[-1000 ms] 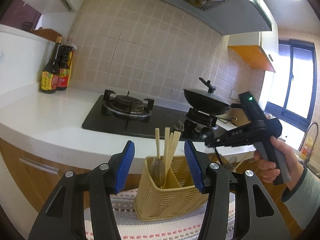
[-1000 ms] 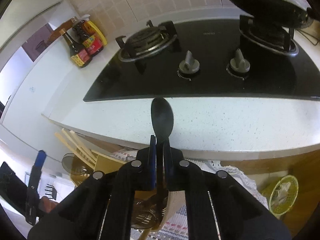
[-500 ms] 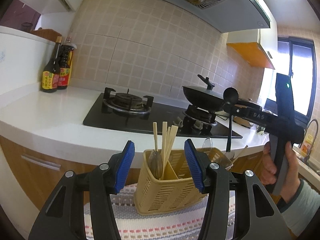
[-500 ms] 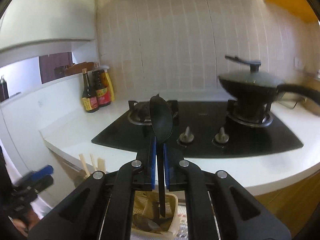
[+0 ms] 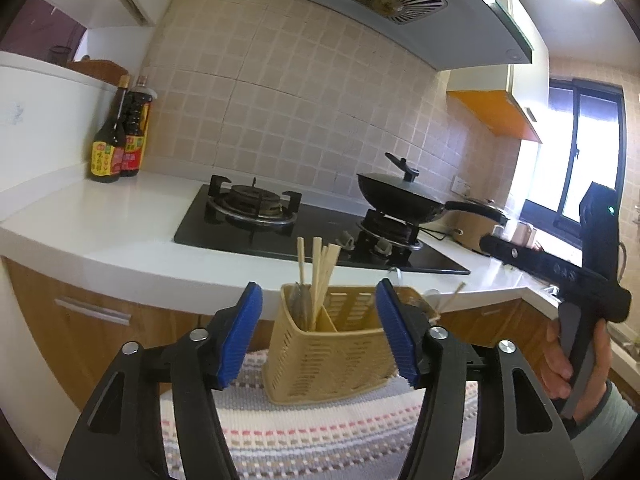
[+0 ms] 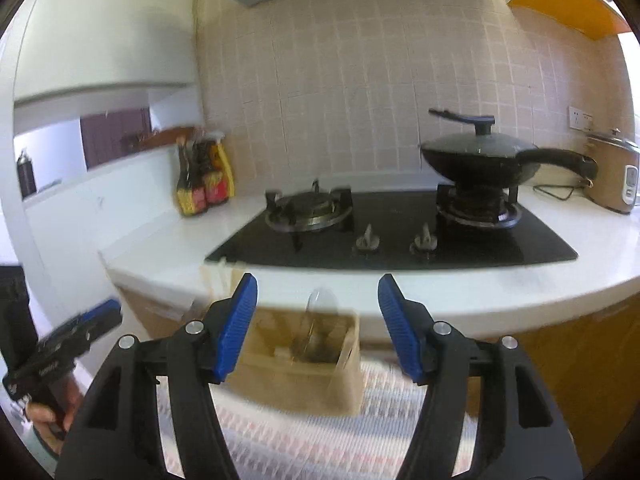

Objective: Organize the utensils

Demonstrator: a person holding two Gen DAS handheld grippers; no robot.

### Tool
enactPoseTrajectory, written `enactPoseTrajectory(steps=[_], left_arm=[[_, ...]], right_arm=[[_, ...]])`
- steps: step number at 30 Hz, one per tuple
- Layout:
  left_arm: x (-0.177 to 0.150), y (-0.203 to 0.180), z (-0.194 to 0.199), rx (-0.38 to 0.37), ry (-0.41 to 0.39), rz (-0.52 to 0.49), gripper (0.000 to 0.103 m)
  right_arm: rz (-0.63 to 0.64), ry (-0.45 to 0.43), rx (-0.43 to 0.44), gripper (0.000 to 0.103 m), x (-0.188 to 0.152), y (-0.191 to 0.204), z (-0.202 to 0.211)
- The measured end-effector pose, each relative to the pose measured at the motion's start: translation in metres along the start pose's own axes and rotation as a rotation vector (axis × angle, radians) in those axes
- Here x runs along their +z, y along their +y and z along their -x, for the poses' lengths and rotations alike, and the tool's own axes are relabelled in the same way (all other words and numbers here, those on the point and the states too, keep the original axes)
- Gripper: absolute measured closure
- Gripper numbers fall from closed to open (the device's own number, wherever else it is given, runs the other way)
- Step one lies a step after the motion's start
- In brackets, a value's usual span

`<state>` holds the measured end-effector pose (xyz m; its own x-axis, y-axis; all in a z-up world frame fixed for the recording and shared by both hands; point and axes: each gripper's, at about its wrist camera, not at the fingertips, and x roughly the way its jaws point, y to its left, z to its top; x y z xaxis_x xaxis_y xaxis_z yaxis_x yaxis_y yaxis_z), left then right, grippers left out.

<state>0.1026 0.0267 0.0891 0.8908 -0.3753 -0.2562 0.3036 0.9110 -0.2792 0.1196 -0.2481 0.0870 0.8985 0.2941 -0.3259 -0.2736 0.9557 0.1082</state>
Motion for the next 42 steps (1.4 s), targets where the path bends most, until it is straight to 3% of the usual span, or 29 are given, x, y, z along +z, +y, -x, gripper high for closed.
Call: enactPoseTrajectory(steps=[4,9,13,15,18,21,23,26,34,42], left_arm=[[-0.012,-0.009,0.016,-0.002,0.017,0.004,0.034],[-0.035,-0.024,0.035,0.029,0.021,-0.039,0.021],[-0.053,-0.033,0.041,0.112,-0.008,-0.072,0.012],[-0.065,-0.034,0.04,0.186,-0.048,-0.087,0.008],[-0.085,-0.037,0.031,0.294,-0.096,-0.137,0.008],[-0.1,-0.038,0.019,0.358,-0.128,-0.157,0.008],[-0.103,-0.041,0.017,0.357,-0.125,-0.183,0.008],[-0.107,-0.042,0.017,0.385,-0.145,-0.197,0.008],[-0.118,-0.038,0.008,0.358,-0.049,-0.196,0.008],[-0.12,-0.039,0.006,0.353,-0.029,-0.21,0.008]], right_arm=[[0.015,0.06,-0.011,0.044,-0.031,0.023,0.019],[0.007,0.071,-0.047,0.044,-0.076,0.038,0.027],[0.0,0.039,-0.095,0.04,-0.105,0.041,0.03],[-0.003,0.0,-0.118,0.03,-0.12,0.041,0.031],[0.009,-0.069,-0.173,0.026,-0.143,0.038,0.028],[-0.01,-0.08,-0.177,0.025,-0.156,0.03,0.019],[-0.022,-0.063,-0.119,0.024,-0.16,0.024,0.013],[-0.041,-0.062,-0.108,0.015,-0.161,0.019,0.01],[-0.009,-0.079,-0.156,0.012,-0.162,0.022,0.017],[0.06,-0.067,-0.172,0.011,-0.165,0.033,0.013]])
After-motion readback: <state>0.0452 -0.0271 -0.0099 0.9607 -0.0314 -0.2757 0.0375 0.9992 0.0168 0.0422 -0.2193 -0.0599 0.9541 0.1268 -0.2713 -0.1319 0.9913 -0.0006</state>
